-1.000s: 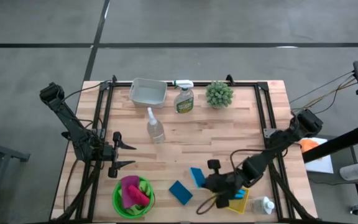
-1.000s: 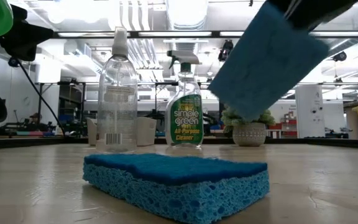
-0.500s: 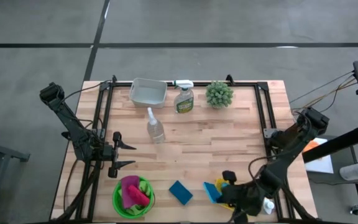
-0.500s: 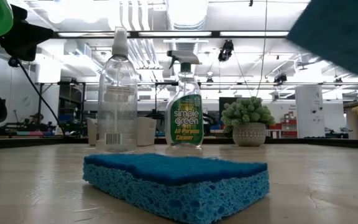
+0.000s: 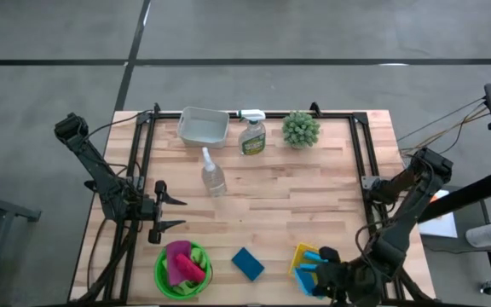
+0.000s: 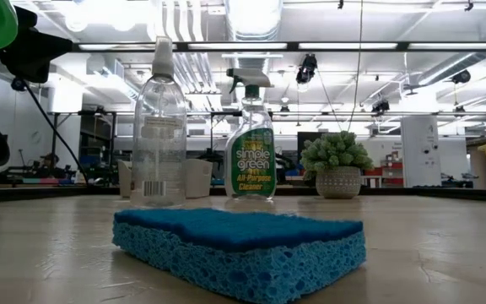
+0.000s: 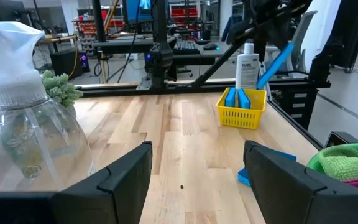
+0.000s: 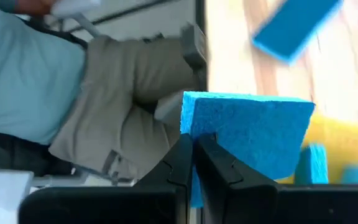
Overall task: Pick & Place Kitchen Items
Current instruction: Put the blue sponge into the yellow bin
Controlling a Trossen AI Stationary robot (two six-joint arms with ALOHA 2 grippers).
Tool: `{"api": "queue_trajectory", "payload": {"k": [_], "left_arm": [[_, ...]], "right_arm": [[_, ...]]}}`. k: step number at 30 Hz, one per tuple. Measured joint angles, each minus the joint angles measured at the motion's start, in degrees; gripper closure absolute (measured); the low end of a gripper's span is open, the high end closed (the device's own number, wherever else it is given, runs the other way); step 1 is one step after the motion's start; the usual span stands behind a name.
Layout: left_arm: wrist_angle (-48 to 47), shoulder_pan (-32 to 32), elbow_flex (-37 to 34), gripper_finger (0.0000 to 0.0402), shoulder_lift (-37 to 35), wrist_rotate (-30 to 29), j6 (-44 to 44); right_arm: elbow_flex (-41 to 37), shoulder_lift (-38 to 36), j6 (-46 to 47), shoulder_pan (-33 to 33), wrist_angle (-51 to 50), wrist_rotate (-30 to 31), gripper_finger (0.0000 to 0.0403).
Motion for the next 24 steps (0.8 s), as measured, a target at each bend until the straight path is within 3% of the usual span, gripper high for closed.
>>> {"api": "queue_trajectory", "payload": {"k": [12, 24], "left_arm": [[0.0, 0.0, 0.0, 0.0148, -0.01, 0.0, 0.0], [0.02, -0.01, 0.0, 0.0148, -0.02, 0.01, -0.02]], "right_arm": [[-0.09, 0.83, 10.51, 0.34, -8.58, -7.56, 0.0385], [-0.11, 0.83, 12.59, -0.76, -9.47, -12.37, 0.0385]]}}
